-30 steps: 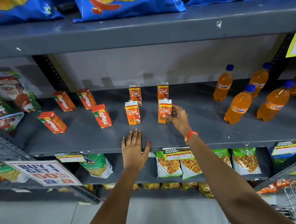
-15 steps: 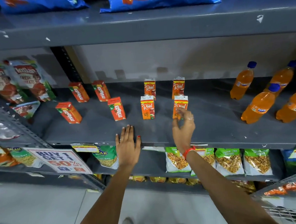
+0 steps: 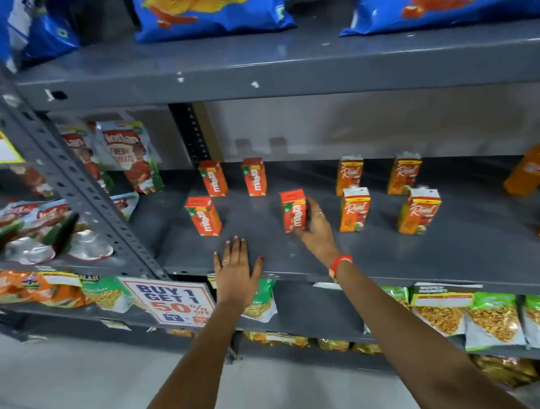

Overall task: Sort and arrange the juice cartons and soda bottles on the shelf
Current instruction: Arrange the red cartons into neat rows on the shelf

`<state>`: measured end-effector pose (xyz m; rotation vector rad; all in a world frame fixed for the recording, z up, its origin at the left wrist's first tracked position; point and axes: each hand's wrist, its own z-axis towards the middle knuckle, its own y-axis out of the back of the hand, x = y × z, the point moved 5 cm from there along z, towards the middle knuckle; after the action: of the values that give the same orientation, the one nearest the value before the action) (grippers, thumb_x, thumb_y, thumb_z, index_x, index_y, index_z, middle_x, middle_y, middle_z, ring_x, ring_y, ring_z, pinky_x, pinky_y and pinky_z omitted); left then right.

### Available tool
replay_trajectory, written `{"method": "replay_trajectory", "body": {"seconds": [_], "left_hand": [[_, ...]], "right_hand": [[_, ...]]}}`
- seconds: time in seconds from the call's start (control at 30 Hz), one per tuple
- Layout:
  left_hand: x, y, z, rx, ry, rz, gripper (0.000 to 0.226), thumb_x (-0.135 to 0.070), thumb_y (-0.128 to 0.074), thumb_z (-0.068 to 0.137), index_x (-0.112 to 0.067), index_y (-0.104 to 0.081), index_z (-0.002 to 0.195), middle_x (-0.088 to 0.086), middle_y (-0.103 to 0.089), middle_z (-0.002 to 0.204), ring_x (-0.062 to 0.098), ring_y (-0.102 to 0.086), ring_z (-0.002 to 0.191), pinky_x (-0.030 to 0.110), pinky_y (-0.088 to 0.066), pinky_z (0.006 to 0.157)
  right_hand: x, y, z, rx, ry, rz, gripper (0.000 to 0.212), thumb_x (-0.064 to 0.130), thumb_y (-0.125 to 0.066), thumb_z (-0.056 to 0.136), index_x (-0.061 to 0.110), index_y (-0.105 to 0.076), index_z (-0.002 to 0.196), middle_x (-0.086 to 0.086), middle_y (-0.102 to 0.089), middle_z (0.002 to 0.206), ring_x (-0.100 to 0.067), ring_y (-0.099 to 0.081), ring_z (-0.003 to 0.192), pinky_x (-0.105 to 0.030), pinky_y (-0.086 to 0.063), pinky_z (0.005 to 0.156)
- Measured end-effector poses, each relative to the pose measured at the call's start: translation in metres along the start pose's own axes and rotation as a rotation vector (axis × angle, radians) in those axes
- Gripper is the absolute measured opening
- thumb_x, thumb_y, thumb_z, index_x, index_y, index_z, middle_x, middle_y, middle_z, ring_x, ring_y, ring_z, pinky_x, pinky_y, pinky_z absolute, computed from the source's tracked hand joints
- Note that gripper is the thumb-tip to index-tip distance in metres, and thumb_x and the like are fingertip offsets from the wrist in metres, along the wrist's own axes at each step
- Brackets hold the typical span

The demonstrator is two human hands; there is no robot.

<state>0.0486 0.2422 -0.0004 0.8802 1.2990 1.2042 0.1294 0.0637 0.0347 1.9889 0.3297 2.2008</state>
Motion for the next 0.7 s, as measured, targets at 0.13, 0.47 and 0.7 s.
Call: {"method": "replay_trajectory", "body": {"seconds": [0.13, 0.47, 0.7], "left_hand": [[-0.002, -0.002, -0.001, -0.038, -0.010, -0.023, 0.064, -0.048, -0.025, 0.091, -0.009, -0.018, 0.143, 0.010, -0.022, 0.154, 0.024, -0.015, 0.142, 0.046, -0.003, 0.116], [0.004, -0.005, 0.001, -0.018, -0.056, -0.057, 0.067, -0.050, -0.022, 0.092, -0.008, -0.014, 0.143, 0.012, -0.018, 0.155, 0.026, -0.011, 0.143, 0.046, -0.001, 0.116], [0.008, -0.007, -0.001, -0.020, -0.084, -0.113, 0.068, -0.049, -0.024, 0.091, -0.008, -0.014, 0.143, 0.013, -0.018, 0.154, 0.025, -0.011, 0.143, 0.044, 0.001, 0.116]], "right_hand": [[-0.012, -0.001, 0.000, -0.124, -0.004, 0.093, 0.046, 0.000, -0.067, 0.079, 0.010, -0.050, 0.120, -0.005, -0.063, 0.109, -0.018, -0.061, 0.099, -0.008, -0.047, 0.082], [0.010, -0.058, 0.003, -0.136, 0.035, 0.120, 0.042, 0.000, -0.071, 0.075, 0.010, -0.054, 0.112, -0.002, -0.062, 0.099, -0.006, -0.060, 0.084, 0.000, -0.045, 0.067], [0.010, -0.075, 0.002, -0.125, 0.020, 0.082, 0.042, 0.001, -0.070, 0.077, 0.007, -0.054, 0.115, -0.004, -0.064, 0.101, -0.014, -0.061, 0.091, -0.001, -0.046, 0.070]]}}
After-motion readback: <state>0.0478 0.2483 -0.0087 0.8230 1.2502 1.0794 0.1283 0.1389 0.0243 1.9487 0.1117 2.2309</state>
